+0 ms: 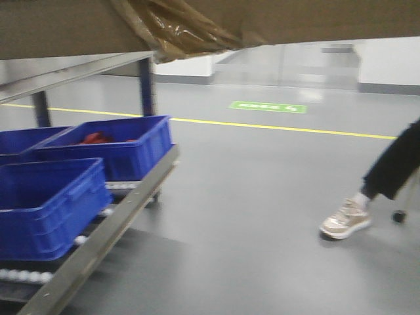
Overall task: Grab carton from right shelf to conveyor
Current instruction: 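Hold the carton in both grippers while the base turns toward the conveyor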
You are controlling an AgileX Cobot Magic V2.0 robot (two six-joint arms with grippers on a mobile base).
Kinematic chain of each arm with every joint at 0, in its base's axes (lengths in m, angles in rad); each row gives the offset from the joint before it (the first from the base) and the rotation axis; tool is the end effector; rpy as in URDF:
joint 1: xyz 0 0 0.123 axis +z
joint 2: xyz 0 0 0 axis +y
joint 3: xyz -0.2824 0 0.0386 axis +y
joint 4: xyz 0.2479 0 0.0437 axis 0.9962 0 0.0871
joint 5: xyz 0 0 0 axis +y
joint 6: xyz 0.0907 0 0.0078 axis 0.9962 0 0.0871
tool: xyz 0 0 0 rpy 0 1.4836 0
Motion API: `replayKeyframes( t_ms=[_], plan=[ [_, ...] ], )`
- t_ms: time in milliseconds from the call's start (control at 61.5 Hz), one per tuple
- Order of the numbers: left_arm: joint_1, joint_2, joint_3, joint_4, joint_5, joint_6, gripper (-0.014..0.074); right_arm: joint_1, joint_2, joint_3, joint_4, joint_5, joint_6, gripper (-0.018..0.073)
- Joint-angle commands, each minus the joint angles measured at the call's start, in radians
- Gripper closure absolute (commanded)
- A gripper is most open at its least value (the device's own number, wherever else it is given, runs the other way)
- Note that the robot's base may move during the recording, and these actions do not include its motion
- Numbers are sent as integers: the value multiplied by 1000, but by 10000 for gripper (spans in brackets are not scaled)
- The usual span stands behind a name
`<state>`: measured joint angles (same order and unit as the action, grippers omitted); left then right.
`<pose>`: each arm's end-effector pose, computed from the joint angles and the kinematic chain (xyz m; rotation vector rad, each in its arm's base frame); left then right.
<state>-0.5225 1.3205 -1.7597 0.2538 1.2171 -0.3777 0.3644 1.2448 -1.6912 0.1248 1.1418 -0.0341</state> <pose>0.2204 -0.1022 0.4954 0.1345 2.2299 -0.1750 0.2067 0.0899 0.4978 -0.4418 2.1469 0.3404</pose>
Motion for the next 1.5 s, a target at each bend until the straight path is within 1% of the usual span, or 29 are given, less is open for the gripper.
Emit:
replayKeyframes(
  t_ms=[0,1479],
  plan=[
    [-11,-6,-2,-21,-40,11,614,6,-9,-4,30,-59,-18,626],
    [-11,-6,-2,-19,-40,11,614,6,-9,-4,30,-59,-18,626]
  ],
)
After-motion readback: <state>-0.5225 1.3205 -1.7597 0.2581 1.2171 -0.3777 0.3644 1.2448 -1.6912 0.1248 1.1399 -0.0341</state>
